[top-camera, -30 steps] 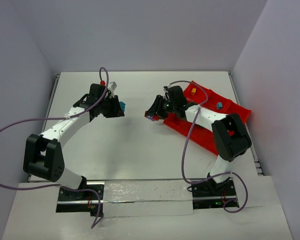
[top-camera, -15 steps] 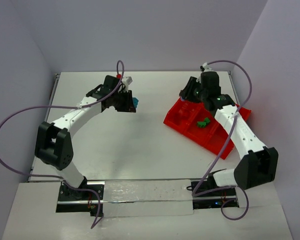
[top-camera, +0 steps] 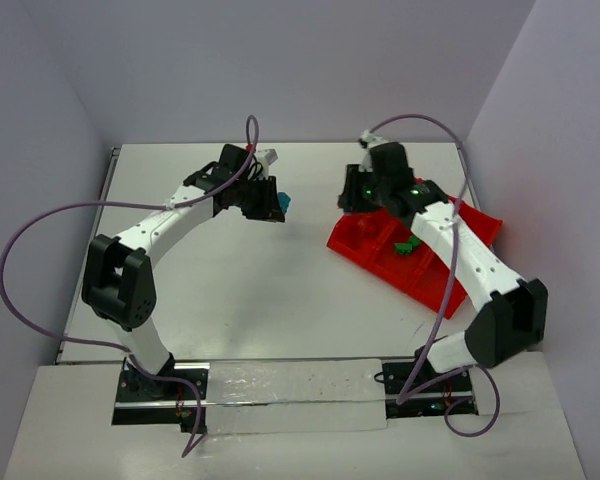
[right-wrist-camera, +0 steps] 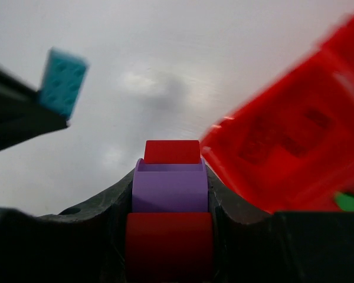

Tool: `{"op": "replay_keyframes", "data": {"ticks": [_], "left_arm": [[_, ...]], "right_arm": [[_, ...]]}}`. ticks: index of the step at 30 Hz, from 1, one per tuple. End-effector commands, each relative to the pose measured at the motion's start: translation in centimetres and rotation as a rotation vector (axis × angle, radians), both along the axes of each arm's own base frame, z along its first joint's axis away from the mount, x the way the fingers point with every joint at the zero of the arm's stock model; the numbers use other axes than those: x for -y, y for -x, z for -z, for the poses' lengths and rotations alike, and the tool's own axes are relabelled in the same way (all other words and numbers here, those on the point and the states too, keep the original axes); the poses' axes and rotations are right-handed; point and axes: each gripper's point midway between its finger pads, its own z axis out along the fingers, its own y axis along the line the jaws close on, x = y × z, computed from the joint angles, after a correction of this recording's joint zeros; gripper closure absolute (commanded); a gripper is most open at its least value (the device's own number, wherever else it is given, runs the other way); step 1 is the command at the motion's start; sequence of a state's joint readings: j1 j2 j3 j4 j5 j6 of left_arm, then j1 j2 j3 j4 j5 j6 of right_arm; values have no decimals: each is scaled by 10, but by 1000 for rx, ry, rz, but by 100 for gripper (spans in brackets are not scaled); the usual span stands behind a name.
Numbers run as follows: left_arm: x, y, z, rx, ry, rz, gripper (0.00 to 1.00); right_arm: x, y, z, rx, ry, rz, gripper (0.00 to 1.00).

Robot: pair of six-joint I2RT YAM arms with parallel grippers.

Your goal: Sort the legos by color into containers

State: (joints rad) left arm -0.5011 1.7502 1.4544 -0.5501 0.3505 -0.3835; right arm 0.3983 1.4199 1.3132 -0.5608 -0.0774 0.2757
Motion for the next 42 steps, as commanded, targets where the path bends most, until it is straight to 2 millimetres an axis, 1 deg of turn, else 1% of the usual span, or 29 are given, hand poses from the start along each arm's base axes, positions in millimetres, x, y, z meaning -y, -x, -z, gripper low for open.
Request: {"op": "replay_keyframes", "data": {"ticks": [1, 2, 3, 5, 6, 7, 8, 9, 10, 11, 13, 14, 15, 17, 19, 21, 23, 25, 28, 30, 31, 32, 33, 34, 36, 39, 42], "left_arm": [[-20, -12, -21, -13, 82, -104, 100], [-33, -19, -27, -21, 102, -159, 100], [-45, -24, -26, -33, 109, -198, 100], [-53, -24, -29, -42, 119, -233, 100], [-62, -28, -30, -39, 113, -267, 100], [-69, -31, -32, -36, 105, -300, 100], [-71, -32, -31, -39, 97, -318, 100], [-74, -32, -28, -49, 85, -330, 100], [-75, -32, -26, -64, 77, -342, 100], [-77, -32, -20, -83, 67, -354, 100], [-81, -34, -1, -143, 27, -391, 100], [-81, -33, 7, -164, 15, -393, 100], [-83, -33, 19, -193, -7, -408, 100], [-87, -33, 34, -217, -47, -428, 100], [-87, -32, 46, -234, -62, -426, 100], [-88, -27, 64, -280, -84, -415, 100], [-88, -23, 75, -301, -90, -411, 99], [-87, -20, 79, -308, -86, -406, 98], [-87, -22, 69, -270, -68, -414, 100], [-88, -24, 60, -241, -59, -413, 100], [-88, -24, 55, -230, -56, -411, 100], [-88, -24, 50, -223, -55, -409, 100], [-88, -25, 48, -217, -54, -409, 100], [-89, -25, 43, -205, -52, -409, 100], [-88, -25, 35, -188, -41, -405, 100], [-88, -26, 27, -176, -35, -405, 100], [-87, -27, 21, -164, -27, -404, 100]], "right_arm": [[-66, 10, 21, -74, 39, -224, 100], [-79, 9, 32, -103, 56, -244, 100], [-84, 7, 33, -113, 66, -249, 100], [-92, 6, 50, -145, 105, -246, 100], [-97, 3, 55, -160, 130, -240, 100], [-103, 1, 65, -182, 163, -232, 100], [-105, 0, 75, -200, 188, -224, 100], [-106, -1, 77, -205, 202, -215, 100], [-106, -3, 88, -221, 233, -195, 100], [-106, -4, 94, -233, 241, -185, 100], [-106, -3, 107, -258, 246, -167, 100], [-105, -2, 109, -262, 248, -167, 100], [-105, 0, 112, -272, 246, -169, 100], [-105, 3, 111, -267, 230, -172, 100], [-105, 6, 110, -264, 219, -175, 100], [-105, 8, 112, -274, 215, -178, 100], [-105, 10, 115, -283, 214, -176, 100], [-106, 10, 120, -291, 220, -180, 100], [-113, 13, 127, -309, 212, -203, 100], [-120, 15, 138, -318, 232, -214, 97], [-123, 15, 138, -313, 234, -217, 95], [-126, 15, 142, -314, 235, -219, 90], [-127, 15, 145, -319, 238, -219, 89], [-127, 13, 147, -307, 246, -207, 85], [-128, 10, 158, -305, 268, -196, 77], [-129, 10, 168, -314, 295, -193, 73], [-128, 10, 179, -322, 325, -190, 65]]}}
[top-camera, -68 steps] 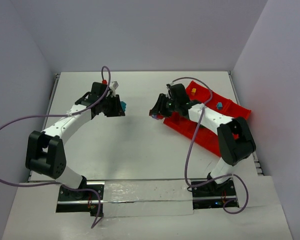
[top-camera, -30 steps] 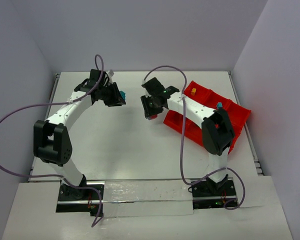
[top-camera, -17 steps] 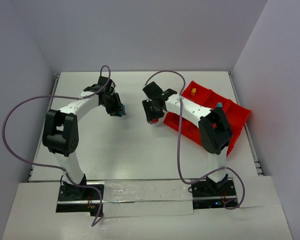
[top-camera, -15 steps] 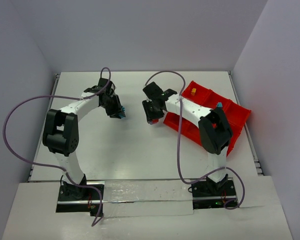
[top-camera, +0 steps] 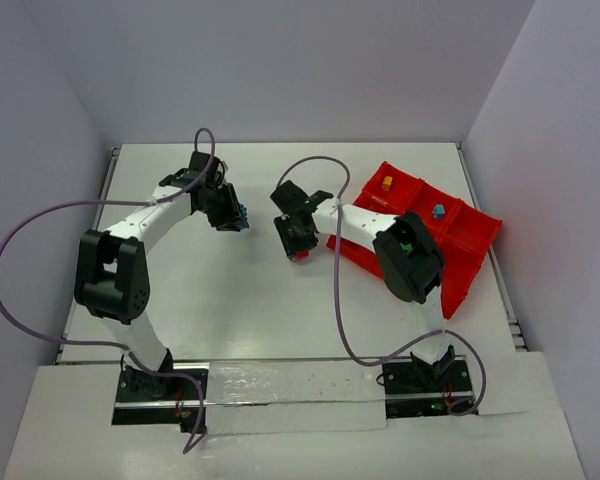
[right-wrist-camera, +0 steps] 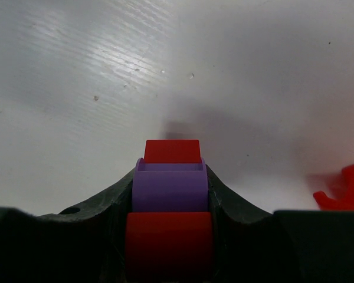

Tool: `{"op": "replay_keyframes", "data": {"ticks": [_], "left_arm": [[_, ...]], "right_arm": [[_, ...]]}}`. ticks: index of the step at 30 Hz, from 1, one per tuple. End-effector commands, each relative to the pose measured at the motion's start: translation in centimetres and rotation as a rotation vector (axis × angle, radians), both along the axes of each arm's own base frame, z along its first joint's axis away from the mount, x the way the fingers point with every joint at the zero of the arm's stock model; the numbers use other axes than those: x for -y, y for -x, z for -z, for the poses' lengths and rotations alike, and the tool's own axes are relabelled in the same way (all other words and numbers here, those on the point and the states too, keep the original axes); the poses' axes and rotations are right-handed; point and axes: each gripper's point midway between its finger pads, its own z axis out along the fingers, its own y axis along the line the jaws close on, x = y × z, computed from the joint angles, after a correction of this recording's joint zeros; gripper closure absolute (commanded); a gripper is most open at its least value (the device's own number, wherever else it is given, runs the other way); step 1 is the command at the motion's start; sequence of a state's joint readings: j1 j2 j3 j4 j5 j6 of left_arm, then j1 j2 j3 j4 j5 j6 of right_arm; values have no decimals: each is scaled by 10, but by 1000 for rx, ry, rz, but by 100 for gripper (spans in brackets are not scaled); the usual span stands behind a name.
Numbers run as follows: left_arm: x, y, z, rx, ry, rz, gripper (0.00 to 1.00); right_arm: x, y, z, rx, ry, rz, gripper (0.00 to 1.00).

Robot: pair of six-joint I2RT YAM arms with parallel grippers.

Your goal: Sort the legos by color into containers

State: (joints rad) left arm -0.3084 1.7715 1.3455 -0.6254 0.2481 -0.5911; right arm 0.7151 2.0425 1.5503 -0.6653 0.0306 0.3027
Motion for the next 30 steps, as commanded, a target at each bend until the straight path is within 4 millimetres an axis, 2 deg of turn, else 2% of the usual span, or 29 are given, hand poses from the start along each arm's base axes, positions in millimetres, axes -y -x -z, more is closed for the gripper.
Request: {"op": "replay_keyframes", "data": {"ticks": [1, 3, 6, 8, 11, 13, 15, 17, 19, 21, 22, 25, 27, 30], "left_arm": [[6, -12, -38, 104, 30, 9, 100], [6, -13, -43, 113, 30, 9, 100], [5, -15, -46, 121, 28, 11, 100], [6, -15, -48, 121, 28, 14, 100], [5, -15, -50, 124, 26, 15, 100], [5, -15, -52, 128, 26, 16, 100], [6, -17, -57, 137, 30, 19, 100], [7, -18, -63, 150, 33, 30, 100], [8, -19, -68, 160, 35, 44, 100], [10, -20, -73, 174, 36, 82, 100], [12, -19, -73, 169, 48, 96, 100], [19, -13, -74, 161, 62, 202, 100], [22, -12, -79, 183, 75, 228, 100], [30, -6, -88, 209, 124, 299, 100]], "right_arm": [[-7, -16, 0, 61, 12, 20, 64], [-6, -15, 5, 56, 26, 20, 62], [-4, -14, 10, 53, 44, 21, 50], [-3, -13, 15, 46, 56, 22, 35], [-3, -12, 12, 51, 53, 22, 23], [-5, -14, 2, 66, 41, 22, 20], [-8, -19, -16, 96, 20, 22, 15], [-13, -25, -49, 135, -18, 16, 15], [-16, -26, -72, 158, -53, 8, 15], [-24, -31, -123, 221, -135, -11, 15], [-26, -32, -135, 231, -155, -14, 15], [-20, -40, -197, 315, -234, -16, 15], [-17, -44, -219, 342, -279, -5, 17], [-13, -47, -241, 334, -400, 22, 19]]}}
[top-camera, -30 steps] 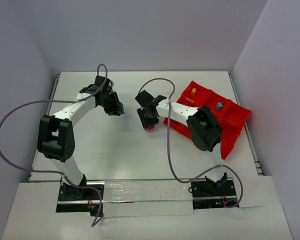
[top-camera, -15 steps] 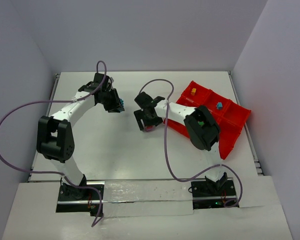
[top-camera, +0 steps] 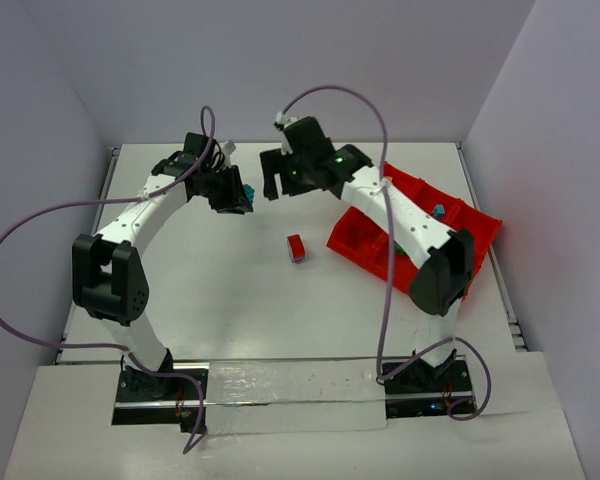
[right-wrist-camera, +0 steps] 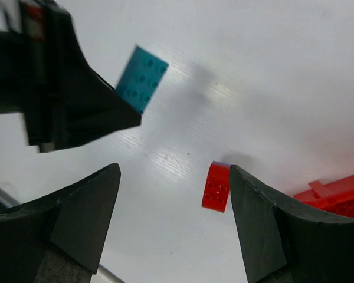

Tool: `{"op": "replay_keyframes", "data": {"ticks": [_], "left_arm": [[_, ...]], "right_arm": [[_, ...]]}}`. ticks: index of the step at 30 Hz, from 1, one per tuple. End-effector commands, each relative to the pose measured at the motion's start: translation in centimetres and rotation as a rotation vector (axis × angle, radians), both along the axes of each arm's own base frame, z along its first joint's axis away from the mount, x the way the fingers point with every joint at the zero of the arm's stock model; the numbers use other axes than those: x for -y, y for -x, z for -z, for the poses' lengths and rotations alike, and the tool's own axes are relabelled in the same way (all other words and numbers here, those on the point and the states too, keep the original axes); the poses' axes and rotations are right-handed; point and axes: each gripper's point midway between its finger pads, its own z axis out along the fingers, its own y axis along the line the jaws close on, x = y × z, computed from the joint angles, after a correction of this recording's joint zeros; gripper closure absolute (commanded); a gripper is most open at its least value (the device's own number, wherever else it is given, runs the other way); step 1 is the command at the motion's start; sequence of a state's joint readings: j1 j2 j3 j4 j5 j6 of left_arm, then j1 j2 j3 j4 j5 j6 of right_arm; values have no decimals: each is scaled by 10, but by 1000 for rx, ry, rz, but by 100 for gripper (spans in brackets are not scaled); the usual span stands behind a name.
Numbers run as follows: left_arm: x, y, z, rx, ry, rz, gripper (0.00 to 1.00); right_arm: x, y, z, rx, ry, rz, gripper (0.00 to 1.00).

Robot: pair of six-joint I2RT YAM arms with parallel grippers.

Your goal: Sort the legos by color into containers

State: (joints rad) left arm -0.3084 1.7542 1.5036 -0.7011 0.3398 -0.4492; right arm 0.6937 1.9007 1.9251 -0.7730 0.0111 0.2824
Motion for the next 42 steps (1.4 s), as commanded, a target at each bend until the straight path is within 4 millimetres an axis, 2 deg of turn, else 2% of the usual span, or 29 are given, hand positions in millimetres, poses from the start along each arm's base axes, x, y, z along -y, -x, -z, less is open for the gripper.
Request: {"op": "replay_keyframes", "data": {"ticks": [1, 5, 9, 22, 27, 31, 34, 35, 38, 40, 42], "left_arm": [[20, 8, -35, 85, 102, 164, 100], [41, 22, -66, 154, 246, 287, 100], [48, 27, -78, 173, 300, 320, 100], [50, 30, -82, 176, 327, 323, 100], [49, 29, -83, 182, 321, 315, 100], [48, 29, -82, 184, 315, 311, 100], [47, 27, -82, 190, 310, 301, 100], [47, 28, -82, 187, 310, 299, 100], [43, 23, -79, 195, 278, 273, 98], [39, 20, -76, 203, 252, 252, 87], [37, 19, -75, 210, 237, 247, 78]], "right_arm": [[16, 0, -56, 18, -172, 14, 20], [6, -7, -74, -30, -367, -12, 20], [-9, -9, -71, -102, -453, -11, 18], [-27, -24, -32, -235, -540, 92, 18], [-34, -26, -19, -266, -542, 112, 21], [-37, -25, -10, -288, -534, 117, 28], [-37, -23, -7, -292, -542, 116, 44], [-37, -22, -6, -292, -543, 115, 44], [-39, -19, -11, -287, -568, 103, 64], [-38, -19, -13, -284, -573, 102, 84], [-38, -20, -13, -283, -572, 101, 95]]}}
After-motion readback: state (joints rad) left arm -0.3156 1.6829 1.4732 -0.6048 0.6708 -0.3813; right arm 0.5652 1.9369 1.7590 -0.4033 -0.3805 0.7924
